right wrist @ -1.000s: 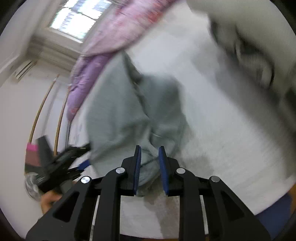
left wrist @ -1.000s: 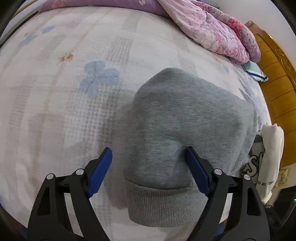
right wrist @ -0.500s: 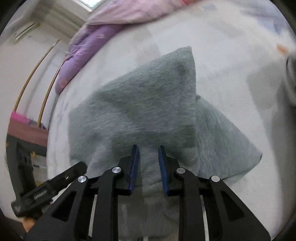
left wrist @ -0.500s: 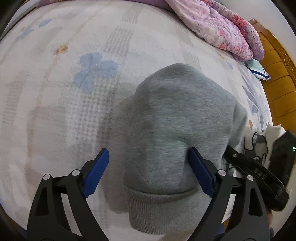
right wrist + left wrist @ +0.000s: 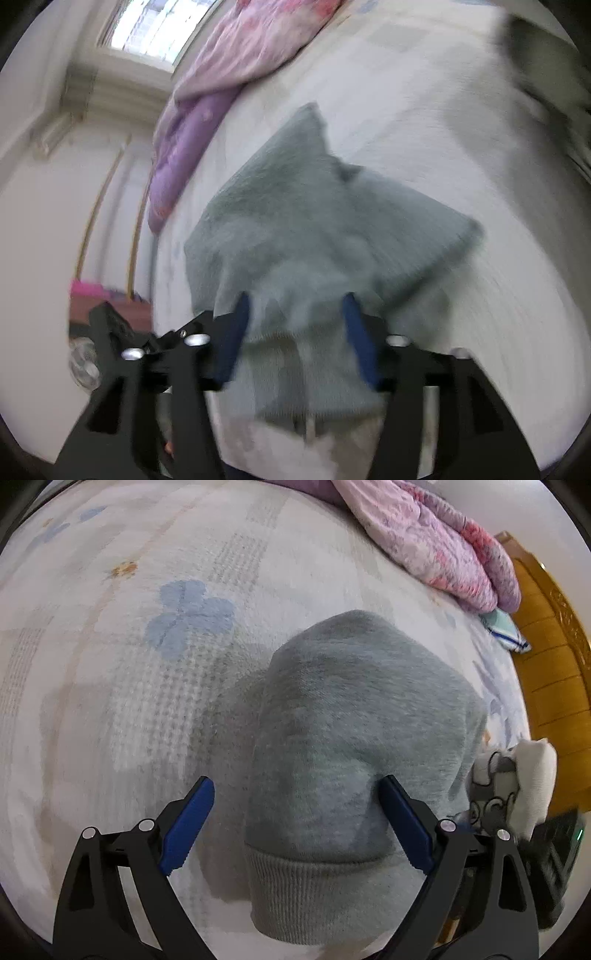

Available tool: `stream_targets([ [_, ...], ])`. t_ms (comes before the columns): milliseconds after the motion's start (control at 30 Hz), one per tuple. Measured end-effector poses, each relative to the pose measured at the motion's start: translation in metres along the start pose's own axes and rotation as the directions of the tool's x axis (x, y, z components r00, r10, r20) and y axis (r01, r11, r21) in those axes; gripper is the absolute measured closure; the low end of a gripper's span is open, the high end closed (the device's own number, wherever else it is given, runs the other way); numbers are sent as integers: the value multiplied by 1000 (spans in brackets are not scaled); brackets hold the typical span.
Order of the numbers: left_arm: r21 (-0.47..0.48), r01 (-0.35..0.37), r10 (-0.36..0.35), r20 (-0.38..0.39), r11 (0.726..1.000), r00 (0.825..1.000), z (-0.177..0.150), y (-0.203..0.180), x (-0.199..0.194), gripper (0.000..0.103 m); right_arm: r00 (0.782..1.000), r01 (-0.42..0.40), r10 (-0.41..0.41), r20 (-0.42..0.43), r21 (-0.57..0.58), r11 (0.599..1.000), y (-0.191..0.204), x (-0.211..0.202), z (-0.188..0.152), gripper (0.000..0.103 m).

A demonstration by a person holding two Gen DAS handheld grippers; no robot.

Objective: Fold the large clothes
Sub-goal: 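Grasp the folded hoodie bundle with both grippers and lift it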

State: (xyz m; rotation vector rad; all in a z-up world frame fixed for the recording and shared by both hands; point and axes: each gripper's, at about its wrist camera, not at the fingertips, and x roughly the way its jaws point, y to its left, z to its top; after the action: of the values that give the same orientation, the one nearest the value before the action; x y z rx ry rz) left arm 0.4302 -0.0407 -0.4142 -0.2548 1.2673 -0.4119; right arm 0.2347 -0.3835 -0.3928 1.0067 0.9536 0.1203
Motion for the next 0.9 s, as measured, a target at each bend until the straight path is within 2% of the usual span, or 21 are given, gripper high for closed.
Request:
stream_targets([
  [67, -4, 25, -25, 14, 1000, 1000, -5, 1, -7, 12, 999, -28, 29, -19, 68, 997, -17, -3, -14, 40],
  [133, 0, 65, -65, 19, 998, 998, -11, 2, -14, 12, 992, -84, 99, -73, 183, 980, -40, 8, -27, 40],
  [233, -5, 113, -113, 0, 994, 994, -23, 4, -18, 12, 989, -93, 122, -89, 271, 958, -60, 21, -37, 40],
  [333, 4, 119, -119, -20, 993, 993, -32, 4, -15, 12, 977, -137, 184, -103, 351, 926, -73, 34, -43, 40],
  [400, -3, 115, -115, -35, 993, 993, -36, 4, -10, 12, 977, -142, 188, -101, 353, 925, -74, 35, -43, 39],
  [500, -17, 119, -119, -63, 993, 991, -39, 3, 3, 12, 978, -140, 186, -97, 354, 925, -75, 40, -41, 32],
  [600, -54, 153, -157, -73, 987, 985, -41, 7, 12, 12, 977, -141, 186, -109, 330, 933, -66, 51, -31, 20],
  [633, -68, 161, -166, -76, 985, 983, -41, 8, 16, 12, 977, -141, 185, -105, 329, 934, -60, 58, -29, 19],
  [667, -74, 167, -173, -77, 983, 982, -41, 10, 18, 12, 975, -159, 200, -99, 326, 932, -59, 57, -29, 19],
  [733, -87, 177, -183, -71, 980, 981, -43, 12, 20, 12, 960, -228, 269, -81, 334, 914, -50, 57, -29, 32],
  [833, -90, 191, -197, -66, 978, 978, -42, 13, 21, 12, 976, -171, 202, -81, 287, 943, -41, 60, -27, 32],
  [900, -111, 208, -217, -75, 972, 973, -42, 16, 25, 12, 972, -189, 226, -70, 344, 920, -52, 70, -28, 32],
])
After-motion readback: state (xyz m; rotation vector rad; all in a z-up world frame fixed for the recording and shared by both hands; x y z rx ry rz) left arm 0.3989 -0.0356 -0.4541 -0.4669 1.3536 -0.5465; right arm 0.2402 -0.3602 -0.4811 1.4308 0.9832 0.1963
